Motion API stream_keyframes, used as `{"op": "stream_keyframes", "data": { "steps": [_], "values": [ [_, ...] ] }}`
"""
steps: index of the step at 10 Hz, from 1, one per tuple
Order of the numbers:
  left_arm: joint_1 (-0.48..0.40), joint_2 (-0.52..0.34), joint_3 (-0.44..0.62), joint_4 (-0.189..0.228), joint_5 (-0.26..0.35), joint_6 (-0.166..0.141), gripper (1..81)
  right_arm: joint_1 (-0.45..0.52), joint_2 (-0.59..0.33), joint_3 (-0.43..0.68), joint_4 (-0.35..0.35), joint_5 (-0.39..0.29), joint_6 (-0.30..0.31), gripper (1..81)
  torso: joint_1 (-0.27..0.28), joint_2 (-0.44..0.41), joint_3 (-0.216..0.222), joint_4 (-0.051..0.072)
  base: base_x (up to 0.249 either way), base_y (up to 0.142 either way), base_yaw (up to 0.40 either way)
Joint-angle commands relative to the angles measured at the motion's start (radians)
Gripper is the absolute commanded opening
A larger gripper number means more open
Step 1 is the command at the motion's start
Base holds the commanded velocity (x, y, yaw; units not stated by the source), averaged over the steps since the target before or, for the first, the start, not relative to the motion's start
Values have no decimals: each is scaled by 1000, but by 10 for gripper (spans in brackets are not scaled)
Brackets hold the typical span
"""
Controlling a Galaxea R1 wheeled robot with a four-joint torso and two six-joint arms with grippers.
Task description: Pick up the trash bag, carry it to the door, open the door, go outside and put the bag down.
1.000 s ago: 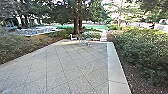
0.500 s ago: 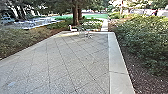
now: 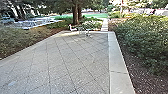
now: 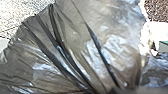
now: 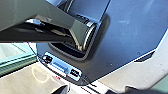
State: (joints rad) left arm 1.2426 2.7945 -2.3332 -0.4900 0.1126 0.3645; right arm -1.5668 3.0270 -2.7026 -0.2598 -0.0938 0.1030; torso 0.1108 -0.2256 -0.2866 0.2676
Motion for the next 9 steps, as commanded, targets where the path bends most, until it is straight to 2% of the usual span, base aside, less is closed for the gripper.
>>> {"op": "stream_keyframes", "data": {
  "steps": [1, 4, 5, 6, 7, 8, 9],
  "values": [
    [-145, -77, -11, -90, 165, 1, 10, 12, 3, 6, 4, -63, -3, 811, 0, 0, 0, 0, 0, 0, 0],
    [-235, -140, -11, -154, 232, -1, 10, 10, -1, 9, 7, -58, -3, 811, 0, 0, 0, 0, 0, 0, 0],
    [-258, -157, -11, -170, 242, 1, 10, 12, -1, 9, 7, -58, -3, 811, 0, 0, -39, 85, 0, 0, 0],
    [-274, -168, -11, -182, 249, 1, 10, 13, -1, 9, 7, -60, -3, 811, 0, 0, -44, 92, 0, 0, 0],
    [-286, -171, -11, -190, 249, -1, 10, 15, 0, 9, 5, -61, -3, 811, 0, 0, -54, 111, 0, 0, 0],
    [-297, -171, -11, -196, 249, -1, 10, 15, -1, 9, 5, -61, -3, 811, 0, 0, -72, 137, 0, 0, 0],
    [-317, -173, -20, -212, 249, -1, 10, 13, 0, 12, 4, -63, -3, 811, 0, 0, -39, 85, 0, 0, 0]
  ]
}}
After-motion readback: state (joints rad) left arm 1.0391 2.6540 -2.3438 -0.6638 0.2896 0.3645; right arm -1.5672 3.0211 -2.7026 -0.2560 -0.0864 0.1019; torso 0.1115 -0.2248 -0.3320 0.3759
